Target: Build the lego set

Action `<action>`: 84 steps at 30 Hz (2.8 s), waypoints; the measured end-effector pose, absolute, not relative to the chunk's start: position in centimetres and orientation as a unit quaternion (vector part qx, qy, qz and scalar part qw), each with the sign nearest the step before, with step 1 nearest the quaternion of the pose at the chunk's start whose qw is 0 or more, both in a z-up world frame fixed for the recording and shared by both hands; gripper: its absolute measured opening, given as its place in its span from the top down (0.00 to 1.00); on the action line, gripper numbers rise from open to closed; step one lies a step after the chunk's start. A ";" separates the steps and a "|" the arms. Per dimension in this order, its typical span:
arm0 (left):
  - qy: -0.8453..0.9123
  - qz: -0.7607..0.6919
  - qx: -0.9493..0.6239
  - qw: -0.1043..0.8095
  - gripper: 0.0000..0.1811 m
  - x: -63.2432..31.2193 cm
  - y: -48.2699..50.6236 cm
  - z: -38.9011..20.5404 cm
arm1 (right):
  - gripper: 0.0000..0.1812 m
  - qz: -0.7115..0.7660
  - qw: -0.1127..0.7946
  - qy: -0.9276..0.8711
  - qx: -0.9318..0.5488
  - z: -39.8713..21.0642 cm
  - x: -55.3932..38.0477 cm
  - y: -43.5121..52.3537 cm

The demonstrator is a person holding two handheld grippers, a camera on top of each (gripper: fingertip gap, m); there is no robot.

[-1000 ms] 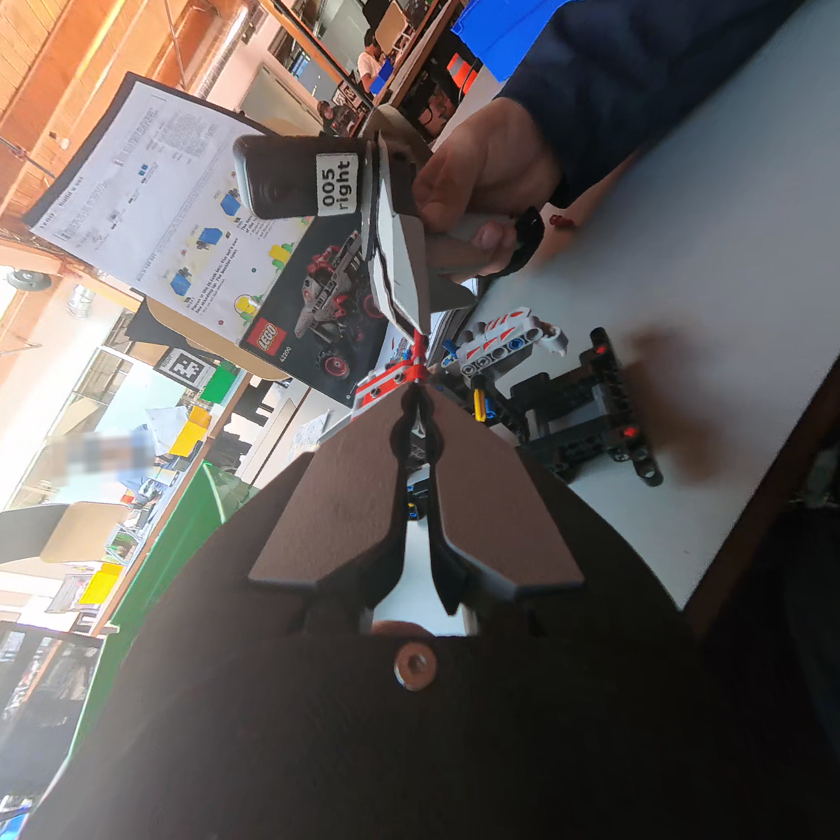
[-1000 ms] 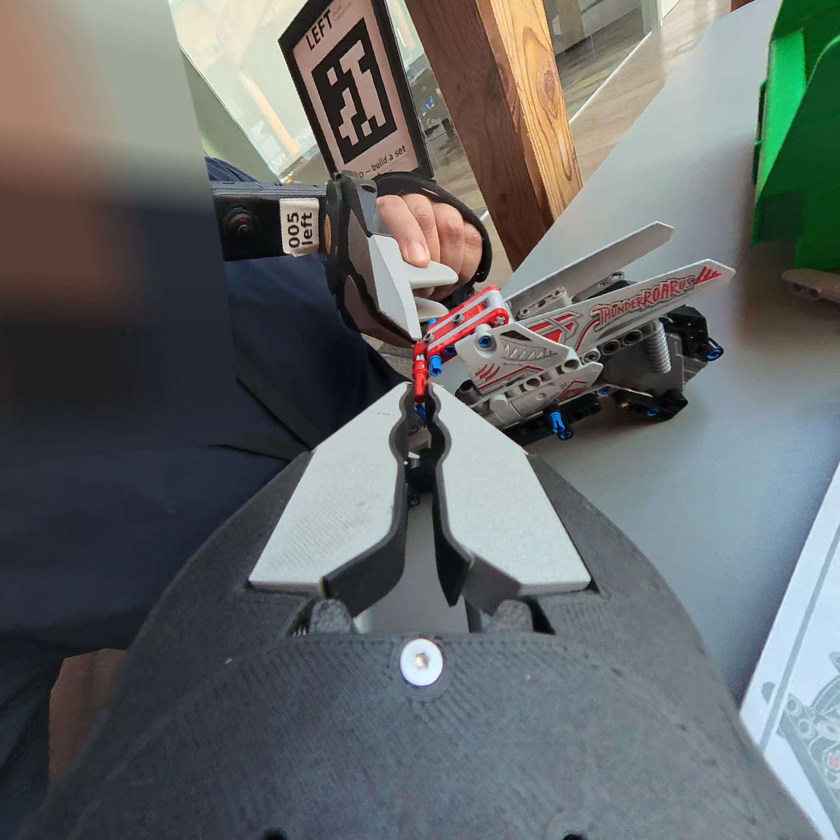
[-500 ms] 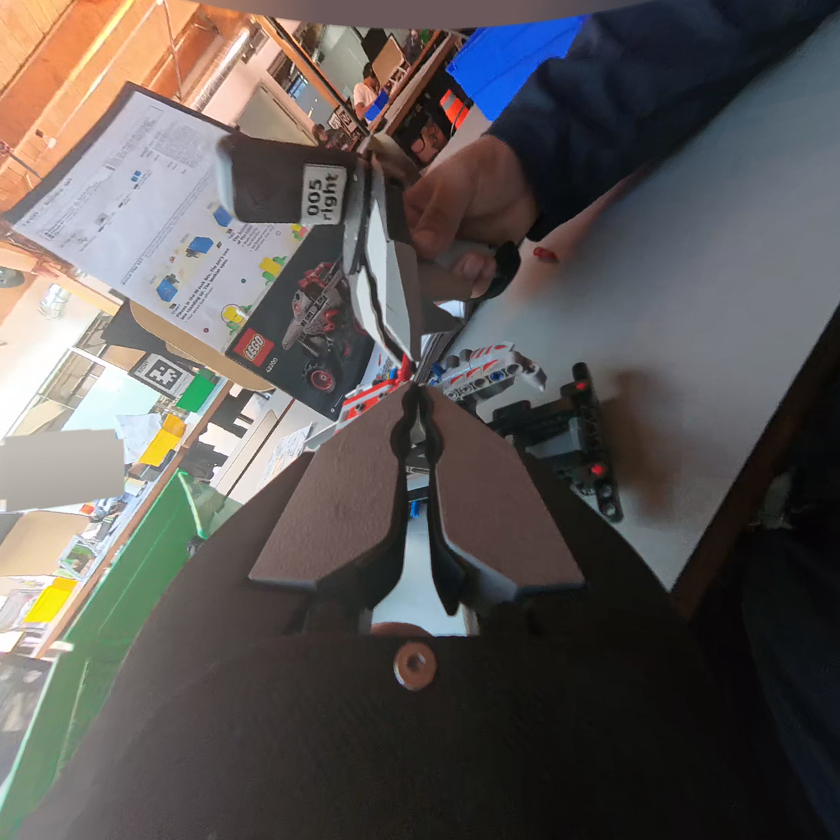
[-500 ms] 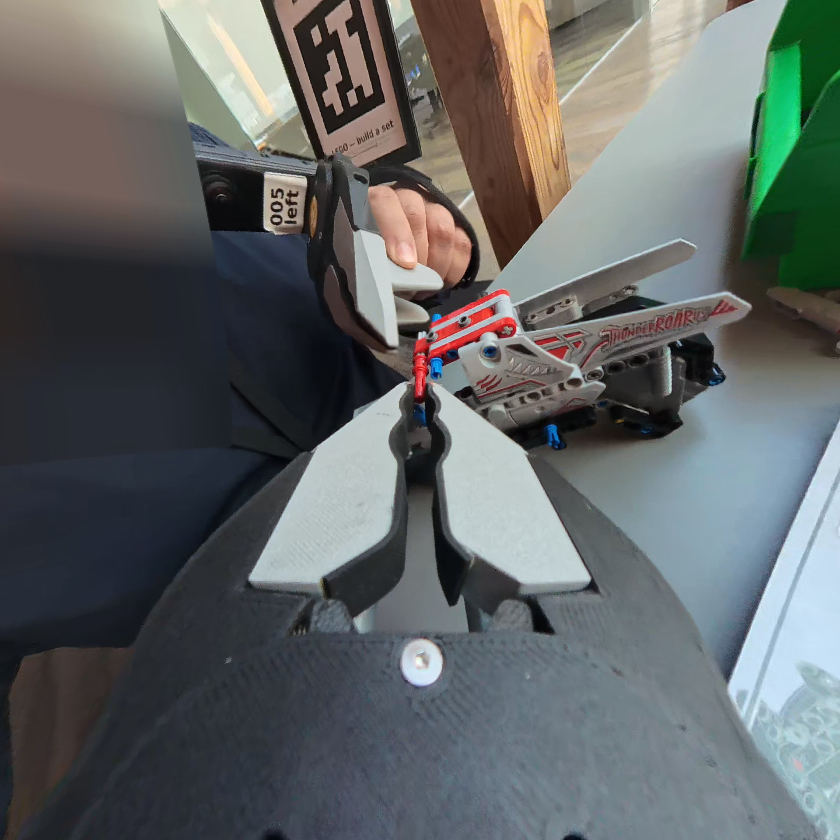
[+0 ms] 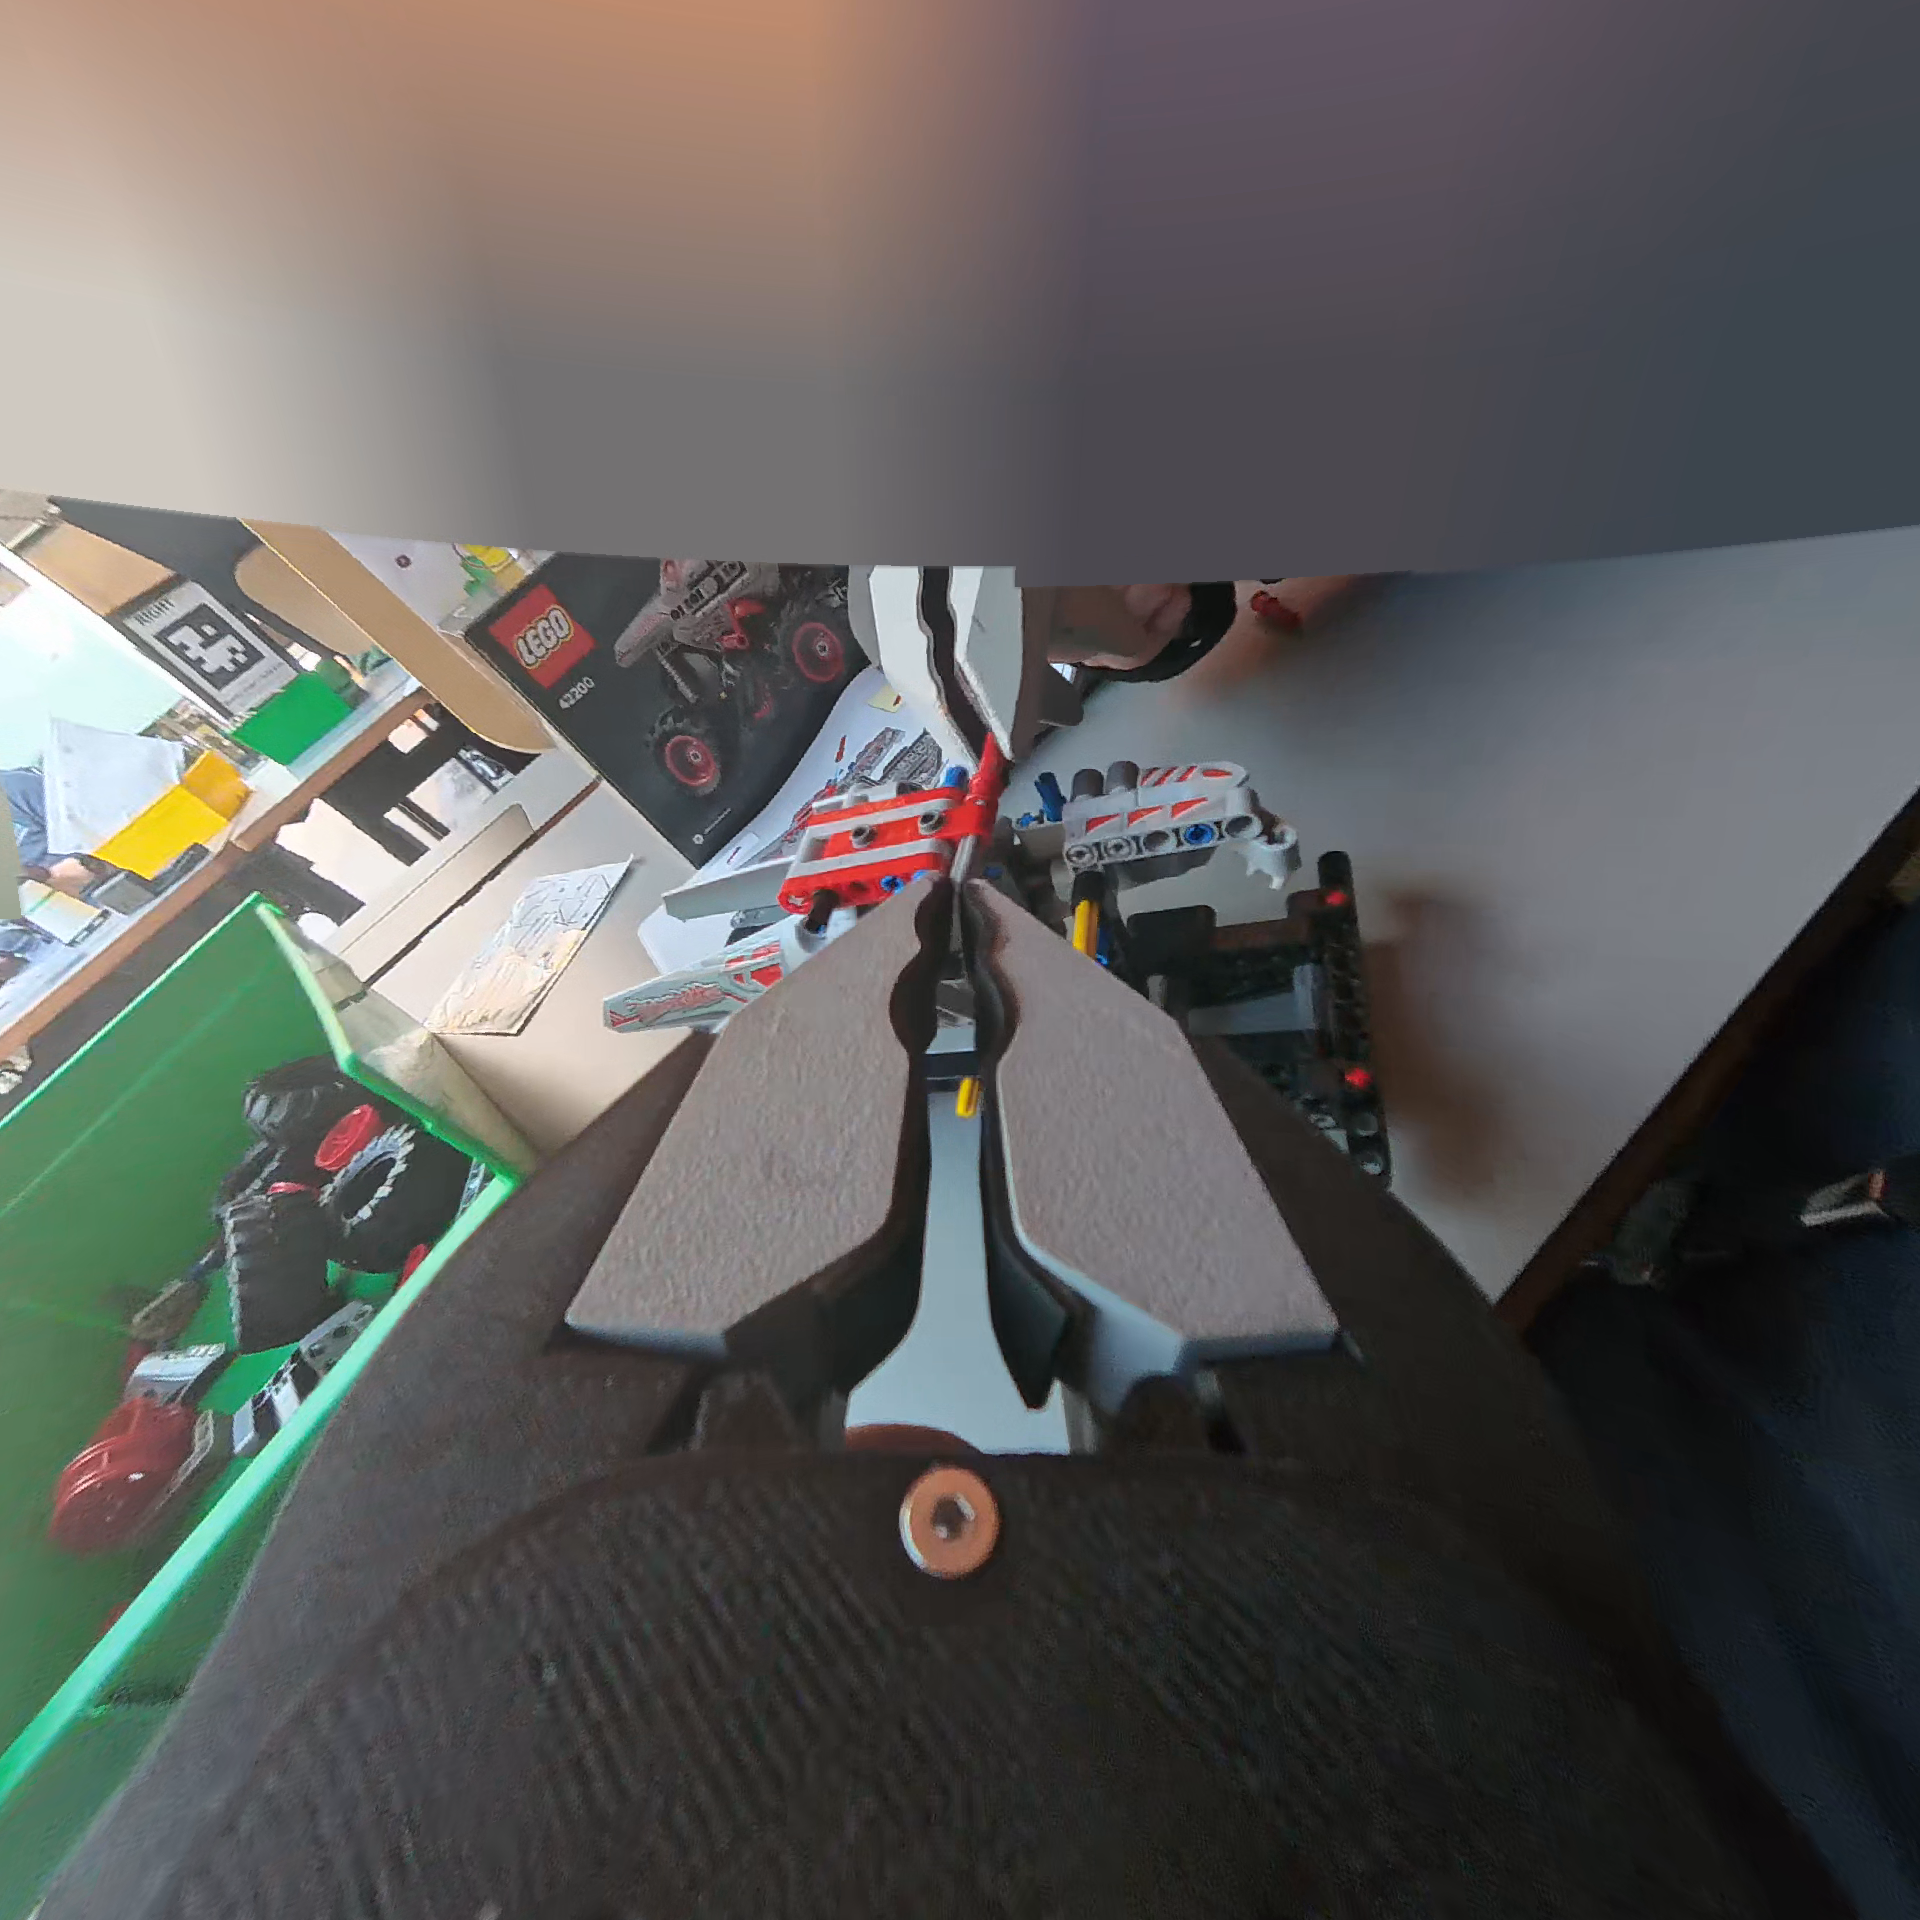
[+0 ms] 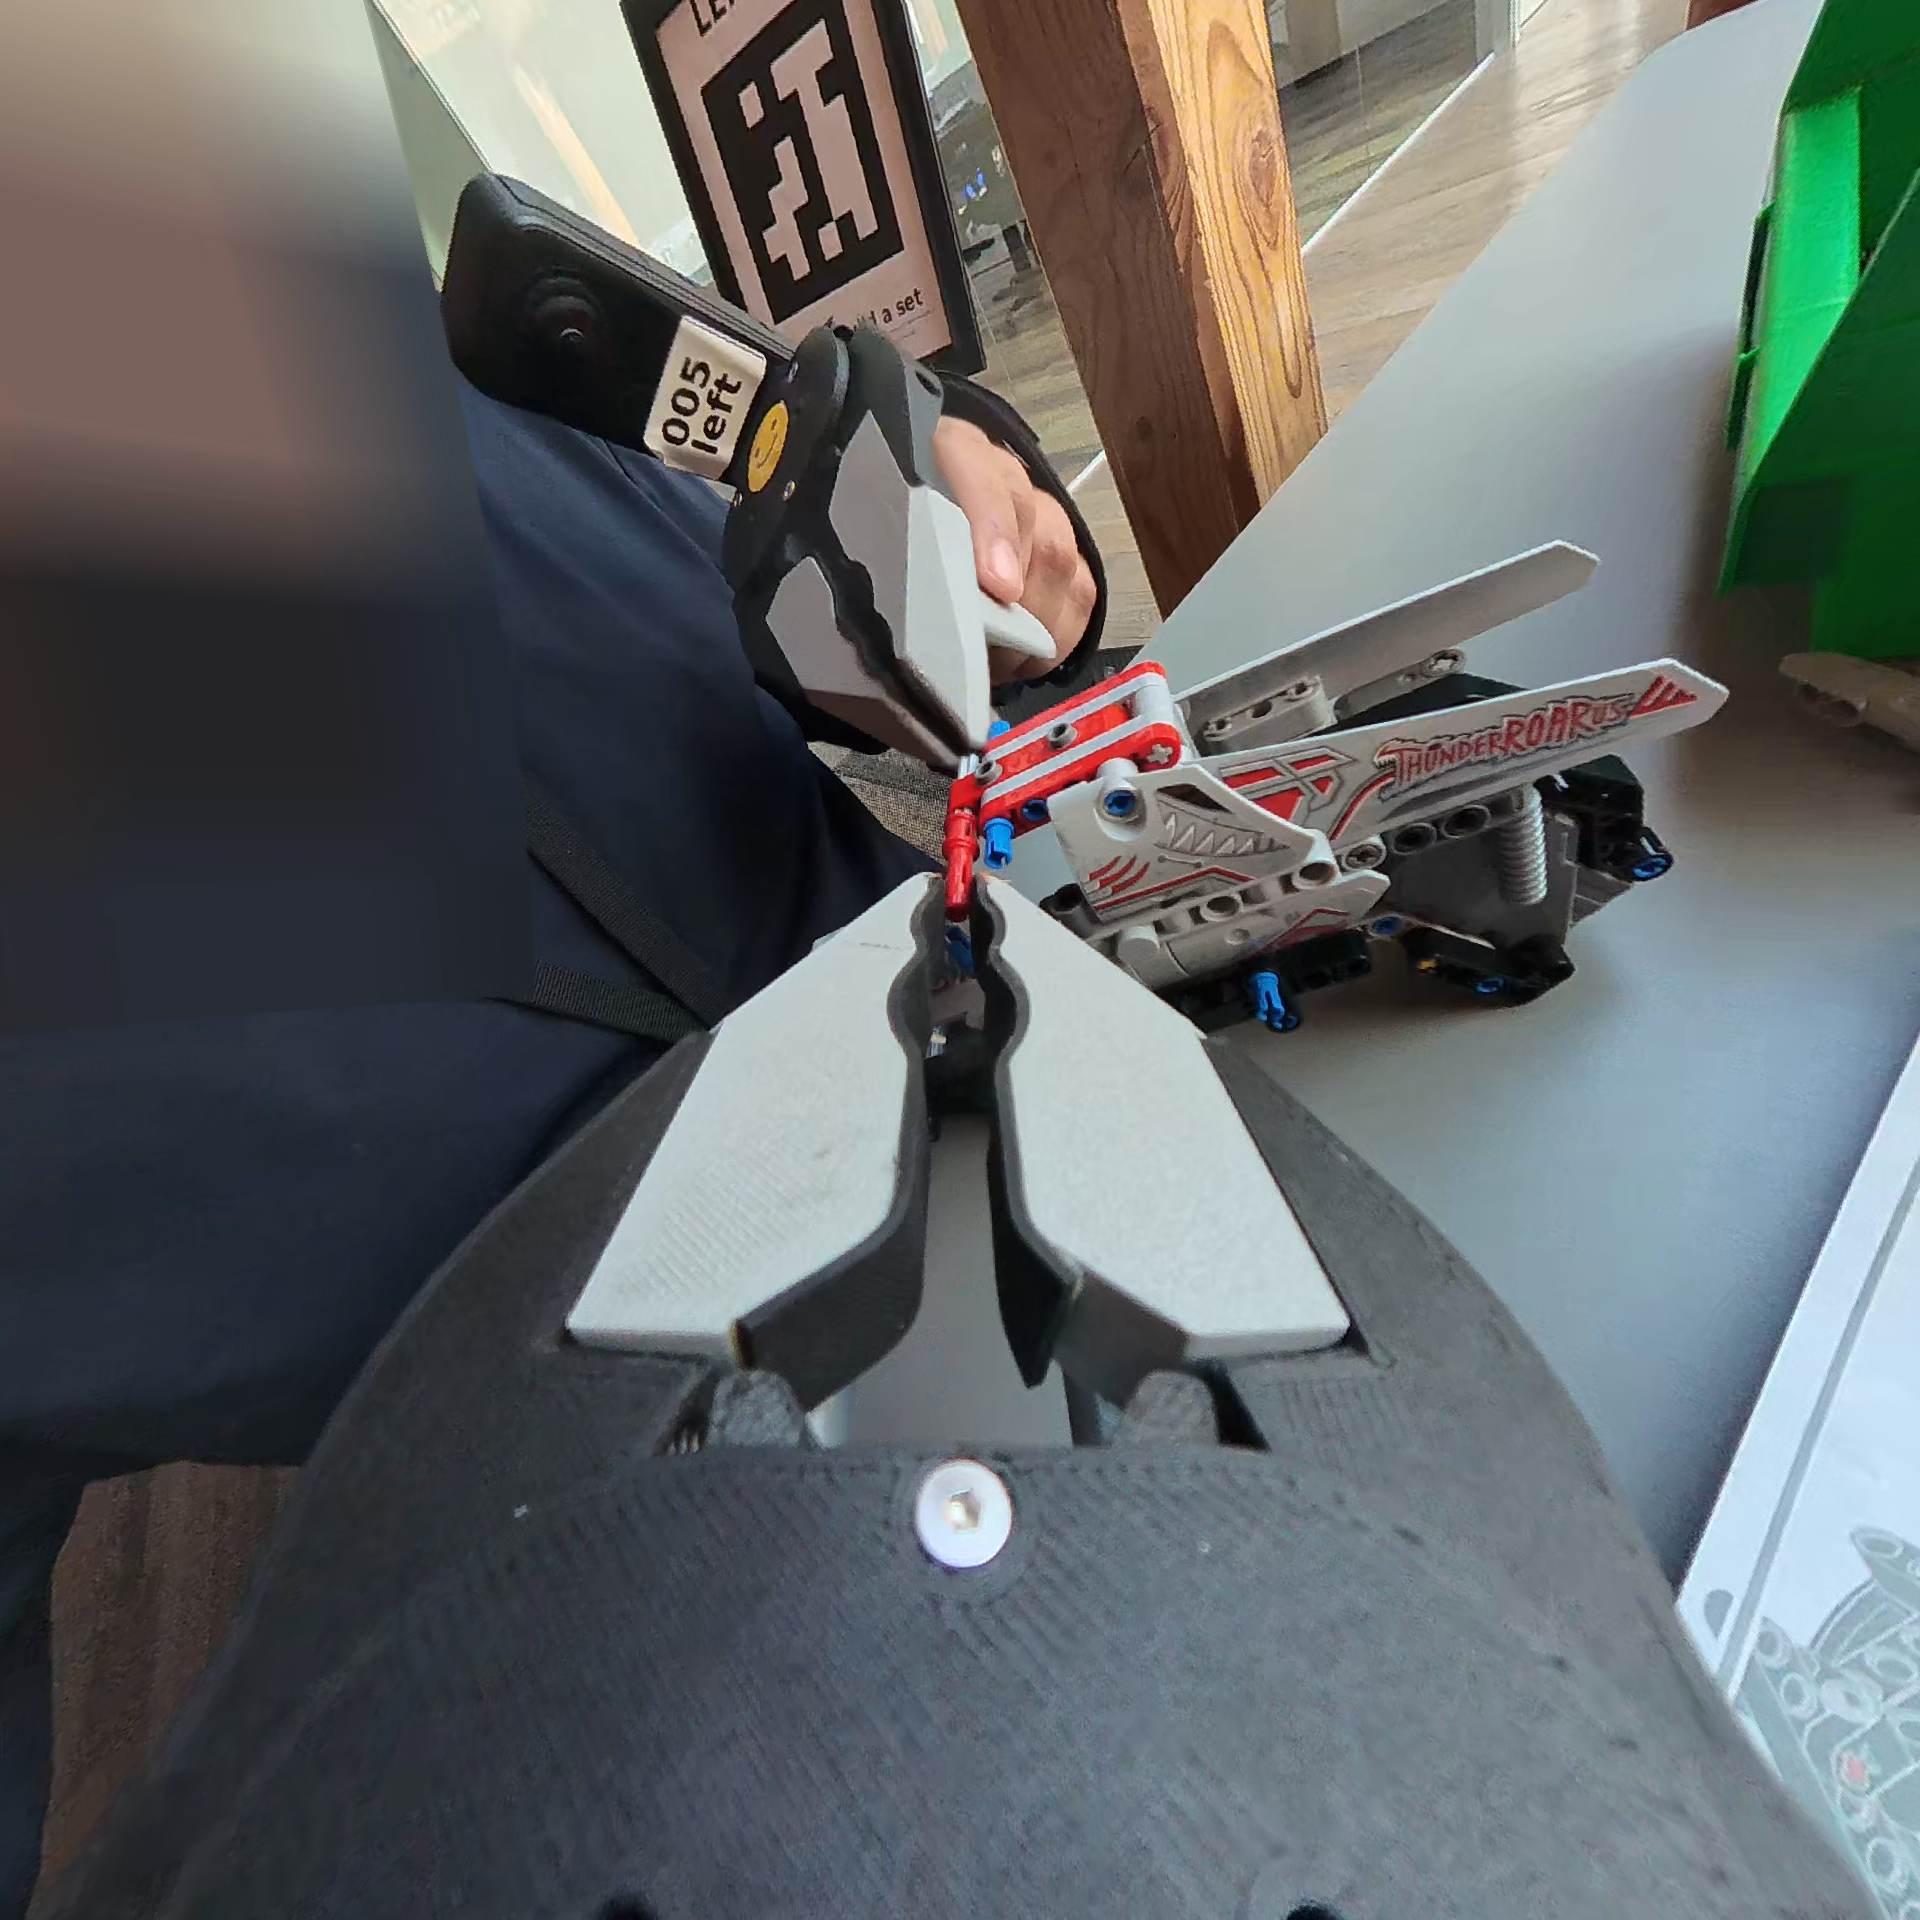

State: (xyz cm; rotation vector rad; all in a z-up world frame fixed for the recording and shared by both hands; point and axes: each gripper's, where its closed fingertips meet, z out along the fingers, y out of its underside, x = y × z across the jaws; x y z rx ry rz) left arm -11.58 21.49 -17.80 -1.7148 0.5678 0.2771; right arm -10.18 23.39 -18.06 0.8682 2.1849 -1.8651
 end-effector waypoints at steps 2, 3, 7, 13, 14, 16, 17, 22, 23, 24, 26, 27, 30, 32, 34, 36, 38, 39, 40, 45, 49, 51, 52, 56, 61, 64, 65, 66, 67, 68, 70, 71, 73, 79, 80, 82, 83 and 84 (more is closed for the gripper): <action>0.247 0.116 -0.745 0.609 1.00 -11.4 21.6 -18.0 | 0.99 -0.621 0.070 0.725 0.289 -18.0 -10.2 23.5; 0.247 0.117 -0.745 0.609 1.00 -11.3 21.6 -18.0 | 0.99 -0.621 0.070 0.725 0.289 -18.0 -10.2 23.6; 0.247 0.115 -0.744 0.609 1.00 -11.2 21.8 -17.9 | 0.99 -0.616 0.067 0.731 0.287 -18.0 -10.1 23.5; 0.257 0.130 -0.742 0.606 1.00 -11.3 22.1 -18.0 | 0.99 -0.612 0.064 0.734 0.288 -18.0 -10.1 23.6; 0.260 0.133 -0.741 0.604 1.00 -11.3 22.1 -18.0 | 1.00 -0.611 0.061 0.735 0.288 -18.0 -10.1 23.7; 0.269 0.144 -0.740 0.599 1.00 -11.3 22.2 -18.0 | 0.99 -0.609 0.058 0.737 0.287 -18.1 -10.1 23.7; 0.274 0.151 -0.739 0.597 1.00 -11.2 22.2 -18.1 | 1.00 -0.608 0.059 0.737 0.288 -18.1 -10.0 23.8; 0.290 0.155 -0.738 0.589 1.00 -11.1 22.5 -18.1 | 0.99 -0.607 0.060 0.738 0.288 -18.1 -9.9 24.0; 0.289 0.151 -0.740 0.589 1.00 -11.2 22.5 -18.1 | 0.99 -0.605 0.058 0.740 0.288 -18.1 -9.9 24.0; 0.289 0.152 -0.739 0.589 1.00 -11.2 22.5 -18.1 | 0.99 -0.603 0.056 0.742 0.287 -18.1 -9.9 24.0; 0.290 0.158 -0.738 0.588 1.00 -11.2 22.6 -18.1 | 0.99 -0.600 0.055 0.744 0.288 -18.2 -9.9 24.0; 0.291 0.158 -0.738 0.588 1.00 -11.2 22.6 -18.1 | 0.99 -0.600 0.056 0.744 0.287 -18.2 -9.9 24.0; 0.292 0.150 -0.739 0.588 1.00 -11.1 22.7 -18.2 | 0.99 -0.601 0.059 0.744 0.285 -18.2 -9.8 24.1; 0.295 0.153 -0.739 0.586 1.00 -11.1 22.7 -18.2 | 0.99 -0.601 0.059 0.745 0.284 -18.2 -9.8 24.1; 0.299 0.158 -0.738 0.584 1.00 -11.1 22.7 -18.2 | 0.99 -0.599 0.057 0.746 0.283 -18.2 -9.7 24.1; 0.296 0.153 -0.739 0.585 1.00 -11.1 22.7 -18.2 | 0.99 -0.600 0.058 0.746 0.284 -18.2 -9.8 24.1; 0.296 0.156 -0.739 0.585 1.00 -11.2 22.7 -18.2 | 0.99 -0.601 0.059 0.745 0.285 -18.2 -9.8 24.0; 0.296 0.159 -0.737 0.586 1.00 -11.1 22.7 -18.2 | 0.99 -0.600 0.058 0.745 0.284 -18.2 -9.7 24.0; 0.296 0.161 -0.737 0.586 1.00 -11.1 22.8 -18.2 | 0.99 -0.600 0.058 0.746 0.284 -18.2 -9.7 24.0; 0.292 0.155 -0.736 0.591 1.00 -11.0 23.0 -18.0 | 0.99 -0.629 0.097 0.713 0.293 -18.1 -9.7 24.3; 0.300 0.191 -0.727 0.587 1.00 -11.2 23.1 -17.8 | 0.99 -0.645 0.114 0.694 0.298 -18.0 -9.5 24.7; 0.298 0.175 -0.725 0.595 1.00 -10.8 23.1 -17.7 | 0.99 -0.648 0.116 0.691 0.299 -18.0 -9.5 24.9; 0.297 0.170 -0.728 0.594 1.00 -10.8 23.1 -17.8 | 0.99 -0.650 0.120 0.688 0.300 -18.0 -9.4 24.9; 0.288 0.156 -0.732 0.597 1.00 -10.7 22.9 -17.9 | 0.99 -0.659 0.138 0.675 0.302 -18.0 -9.3 25.0; 0.274 0.137 -0.743 0.595 1.00 -10.7 23.0 -18.5 | 0.99 -0.675 0.172 0.647 0.309 -17.9 -9.1 25.6; 0.275 0.135 -0.746 0.591 1.00 -10.7 23.1 -18.8 | 0.99 -0.677 0.170 0.644 0.314 -17.8 -9.0 25.9; 0.275 0.130 -0.746 0.592 1.00 -10.6 23.1 -18.8 | 0.99 -0.678 0.170 0.642 0.316 -17.8 -9.0 26.0; 0.275 0.123 -0.746 0.594 1.00 -10.3 23.1 -18.7 | 0.99 -0.679 0.169 0.641 0.317 -17.8 -9.0 26.1; 0.274 0.116 -0.744 0.598 1.00 -10.1 23.2 -18.6 | 0.99 -0.679 0.167 0.641 0.317 -17.8 -8.9 26.2; 0.273 0.112 -0.742 0.602 1.00 -9.9 23.3 -18.4 | 0.99 -0.679 0.165 0.642 0.317 -17.8 -9.0 26.2; 0.268 0.114 -0.740 0.606 1.00 -9.7 23.8 -18.2 | 0.99 -0.676 0.162 0.646 0.316 -17.8 -8.9 26.1; 0.268 0.113 -0.741 0.605 1.00 -9.6 24.0 -18.1 | 0.99 -0.674 0.159 0.649 0.316 -17.8 -8.9 26.1; 0.272 0.111 -0.743 0.602 1.00 -9.4 24.2 -18.3 | 0.99 -0.671 0.154 0.653 0.317 -17.8 -8.9 26.1; 0.270 0.136 -0.733 0.609 1.00 -9.5 24.3 -17.8 | 0.99 -0.669 0.150 0.655 0.317 -17.8 -8.8 26.3; 0.272 0.139 -0.729 0.613 1.00 -9.5 24.3 -17.6 | 0.99 -0.669 0.150 0.655 0.316 -17.8 -8.8 26.3; 0.271 0.140 -0.731 0.610 1.00 -9.5 24.4 -17.7 | 0.99 -0.670 0.153 0.653 0.317 -17.8 -8.8 26.3; 0.274 0.137 -0.731 0.609 1.00 -9.4 24.5 -17.8 | 0.99 -0.672 0.156 0.651 0.317 -17.8 -8.8 26.4; 0.274 0.136 -0.732 0.609 1.00 -9.3 24.6 -17.9 | 0.99 -0.673 0.158 0.649 0.318 -17.8 -8.8 26.4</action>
